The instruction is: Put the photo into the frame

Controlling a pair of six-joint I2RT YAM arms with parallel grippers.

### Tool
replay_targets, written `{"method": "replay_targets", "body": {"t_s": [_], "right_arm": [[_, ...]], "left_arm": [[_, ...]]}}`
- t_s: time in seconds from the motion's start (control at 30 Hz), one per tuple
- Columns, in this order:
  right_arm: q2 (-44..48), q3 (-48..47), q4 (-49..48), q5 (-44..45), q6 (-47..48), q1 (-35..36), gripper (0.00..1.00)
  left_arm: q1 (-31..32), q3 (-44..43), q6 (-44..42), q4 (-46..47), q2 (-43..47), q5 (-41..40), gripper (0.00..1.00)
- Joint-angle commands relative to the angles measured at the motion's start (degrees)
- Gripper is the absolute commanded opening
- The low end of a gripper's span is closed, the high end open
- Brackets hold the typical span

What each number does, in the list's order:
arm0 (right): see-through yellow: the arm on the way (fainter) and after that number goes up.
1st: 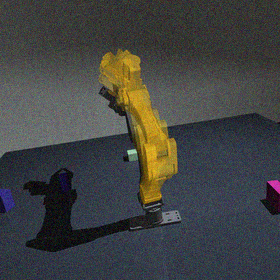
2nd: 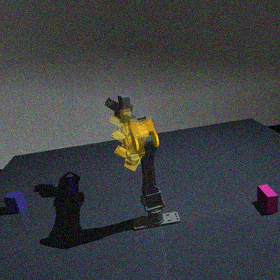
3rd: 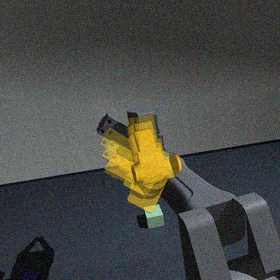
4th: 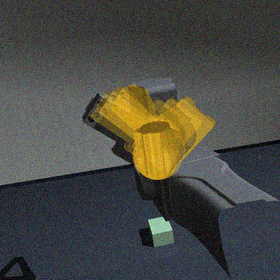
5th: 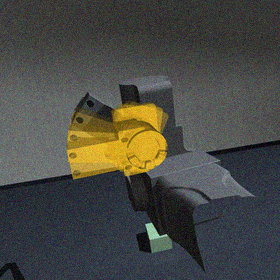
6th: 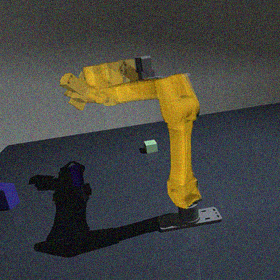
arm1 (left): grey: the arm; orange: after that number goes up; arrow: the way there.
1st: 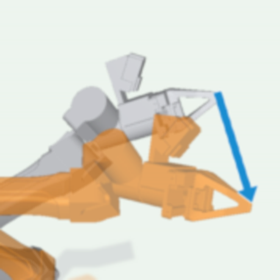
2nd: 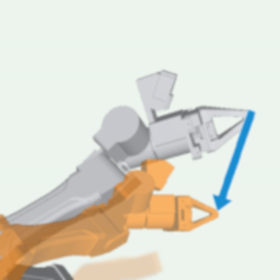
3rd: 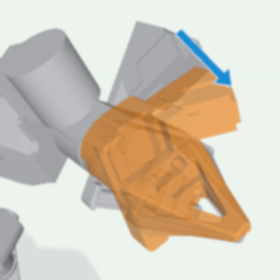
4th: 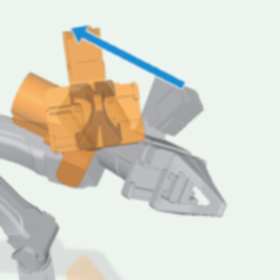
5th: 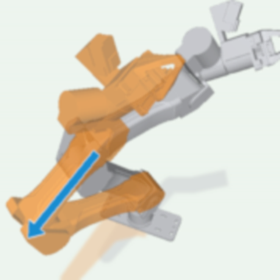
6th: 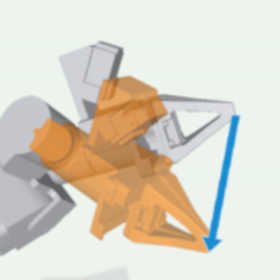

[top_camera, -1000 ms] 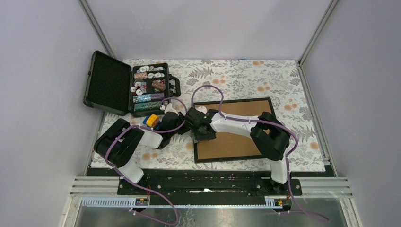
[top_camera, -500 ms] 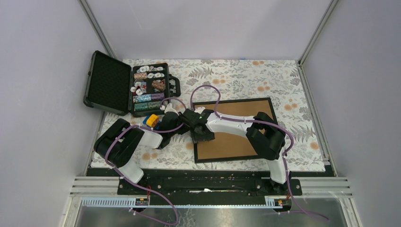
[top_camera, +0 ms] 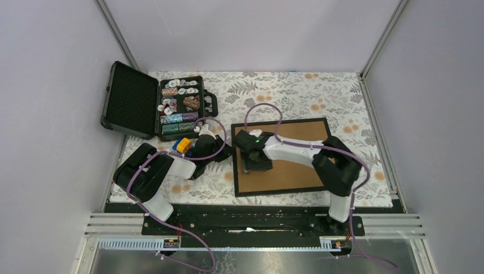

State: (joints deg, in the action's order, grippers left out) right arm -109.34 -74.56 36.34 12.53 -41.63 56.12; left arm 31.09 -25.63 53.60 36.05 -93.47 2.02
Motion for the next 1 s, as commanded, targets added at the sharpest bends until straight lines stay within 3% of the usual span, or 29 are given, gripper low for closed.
{"method": "replay_targets", "body": {"t_s": [0.0,0.13,0.23,0.33,0.47,0.57,0.7,0.8,0.97], "right_arm": [[9.47,6.42,-4.54,-4.14,4.61,-5.96,0.74],[10.36,6.95,-8.1,-11.6,7.35,-11.52,0.75],[7.57,3.43,-6.64,-12.23,9.35,-12.42,0.75],[4.02,-0.26,-4.97,-12.39,9.16,-12.78,0.71],[-1.01,-4.72,-2.38,-13.76,9.2,-13.07,0.67],[-1.43,-5.62,-1.4,-13.13,10.55,-13.1,0.65],[1.75,-3.24,-2.55,-14.98,12.38,-14.94,0.64],[4.15,-0.99,-3.18,-15.73,14.25,-17.46,0.66],[7.96,1.81,-1.99,-9.18,19.67,-27.09,0.82]], "left_arm": [[0.06,2.66,-4.8,-10.17,-3.19,7.84,0.0],[0.75,4.85,-1.5,-0.47,-6.84,20.74,0.0],[0.51,5.6,0.8,-0.72,-6.4,23.9,0.02],[-0.33,5.0,-0.85,-7.43,-0.76,22.84,0.12],[-0.85,-0.79,-7.36,-25.14,4.94,15.44,0.13],[-3.8,-3.21,-10.36,-32.01,7.2,14.43,0.14],[-6.92,-5.65,-10.21,-32.71,6.88,20.35,0.38],[-6.92,-8.19,-7.36,-34.04,5.34,21.19,0.49],[-4.34,-14.16,-6.14,-40.28,4.27,13.45,0.5]]}}
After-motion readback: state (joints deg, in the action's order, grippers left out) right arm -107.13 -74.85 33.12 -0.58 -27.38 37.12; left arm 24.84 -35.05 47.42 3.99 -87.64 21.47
